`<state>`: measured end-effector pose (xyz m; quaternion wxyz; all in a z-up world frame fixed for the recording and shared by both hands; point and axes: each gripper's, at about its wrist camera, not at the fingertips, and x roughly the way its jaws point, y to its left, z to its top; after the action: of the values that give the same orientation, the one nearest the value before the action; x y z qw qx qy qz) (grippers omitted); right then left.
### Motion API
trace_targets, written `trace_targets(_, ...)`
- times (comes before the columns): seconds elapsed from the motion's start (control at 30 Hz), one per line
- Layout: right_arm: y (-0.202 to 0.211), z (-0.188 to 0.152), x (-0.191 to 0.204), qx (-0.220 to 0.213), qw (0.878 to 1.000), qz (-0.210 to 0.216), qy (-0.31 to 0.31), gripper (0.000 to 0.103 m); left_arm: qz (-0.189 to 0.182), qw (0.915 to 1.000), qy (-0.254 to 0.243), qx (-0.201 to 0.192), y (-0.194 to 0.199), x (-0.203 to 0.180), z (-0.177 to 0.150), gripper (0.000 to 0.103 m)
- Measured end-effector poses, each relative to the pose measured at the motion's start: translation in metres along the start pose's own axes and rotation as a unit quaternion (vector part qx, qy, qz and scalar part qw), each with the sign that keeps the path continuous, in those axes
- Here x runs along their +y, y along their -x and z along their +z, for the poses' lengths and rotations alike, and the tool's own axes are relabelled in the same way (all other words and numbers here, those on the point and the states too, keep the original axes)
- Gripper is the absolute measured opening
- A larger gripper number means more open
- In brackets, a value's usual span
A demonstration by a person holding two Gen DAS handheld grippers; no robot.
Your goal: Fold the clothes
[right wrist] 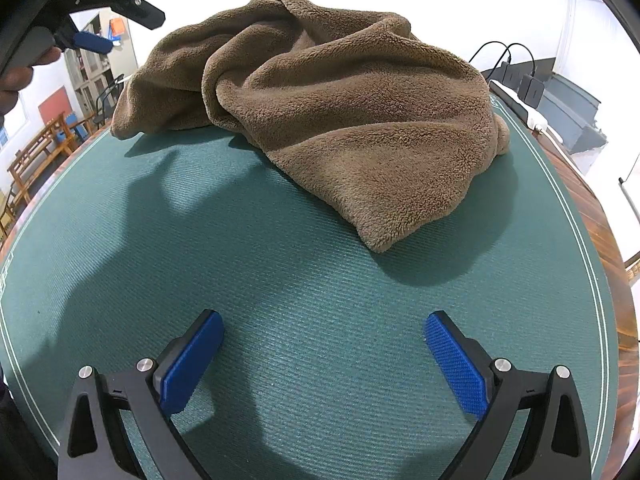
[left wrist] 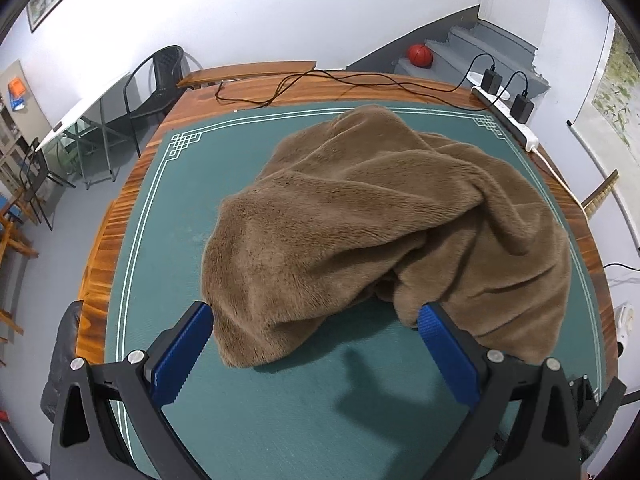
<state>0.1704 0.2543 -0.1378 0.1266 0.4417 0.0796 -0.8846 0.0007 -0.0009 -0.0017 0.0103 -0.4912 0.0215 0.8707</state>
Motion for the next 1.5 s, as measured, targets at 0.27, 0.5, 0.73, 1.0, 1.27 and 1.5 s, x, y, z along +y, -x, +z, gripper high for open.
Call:
trace_targets(0.27,-0.005,0.008,0.008,0.01,0.999,-0.03,-0.036,0.103,-0.001,0.9998,-0.001,0.022,-0.018,0.015,-0.019,0.103)
trace_targets(0.5,-0.005,0.002,0.014,0.005,0.999,-0.035,-0.038,0.103,0.004,0.9998,0.022,0.002,-0.03,0.043,0.004,0.103)
trace_targets(0.73,-0.006,0.004,0.01,0.005,0.999,-0.032,-0.041,0.103,0.005,0.9991,0.033,-0.026,-0.023,0.046,0.01,0.103)
trace_targets(1.0,-0.008,0.006,0.01,0.005,0.999,-0.031,-0.041,0.103,0.027,0.9992,0.02,-0.023,-0.006,0.036,0.015,0.103)
trace_targets(1.27,-0.009,0.007,0.008,0.005,0.999,-0.03,-0.042,0.103,0.056,0.998,0.0,-0.028,0.006,0.021,0.017,0.103)
trace_targets(1.5,-0.004,0.007,0.012,0.004,0.999,-0.027,-0.043,0.103,0.058,0.998,-0.006,-0.026,0.004,0.012,0.018,0.103)
